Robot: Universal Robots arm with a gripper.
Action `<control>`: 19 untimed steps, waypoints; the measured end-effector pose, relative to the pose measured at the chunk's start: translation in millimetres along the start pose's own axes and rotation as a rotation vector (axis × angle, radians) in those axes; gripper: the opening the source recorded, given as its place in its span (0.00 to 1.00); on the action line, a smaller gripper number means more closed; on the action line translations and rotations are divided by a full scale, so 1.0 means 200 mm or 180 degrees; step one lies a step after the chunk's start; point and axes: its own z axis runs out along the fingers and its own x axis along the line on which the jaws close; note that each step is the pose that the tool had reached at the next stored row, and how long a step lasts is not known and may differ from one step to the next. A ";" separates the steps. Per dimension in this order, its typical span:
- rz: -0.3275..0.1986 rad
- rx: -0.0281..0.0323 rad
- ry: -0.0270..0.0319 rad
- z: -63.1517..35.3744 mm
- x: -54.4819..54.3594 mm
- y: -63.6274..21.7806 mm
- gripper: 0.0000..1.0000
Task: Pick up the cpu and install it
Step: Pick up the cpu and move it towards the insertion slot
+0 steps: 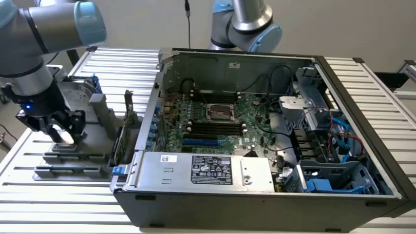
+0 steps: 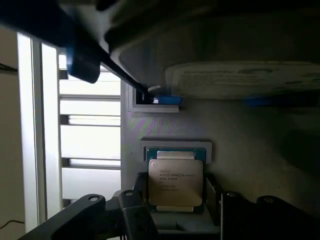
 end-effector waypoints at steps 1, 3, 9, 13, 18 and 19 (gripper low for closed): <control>0.0000 0.0000 0.0000 -0.010 0.00 0.000 0.55; 0.0000 0.0000 0.0000 -0.038 0.00 0.000 0.55; 0.0000 0.0000 0.0000 -0.154 0.00 -0.001 0.55; 0.0000 0.0000 0.0000 -0.246 0.00 -0.002 0.55; 0.0000 0.0000 0.0000 -0.359 -0.01 -0.002 0.55; 0.0000 0.0000 0.0000 -0.382 -0.01 -0.001 0.55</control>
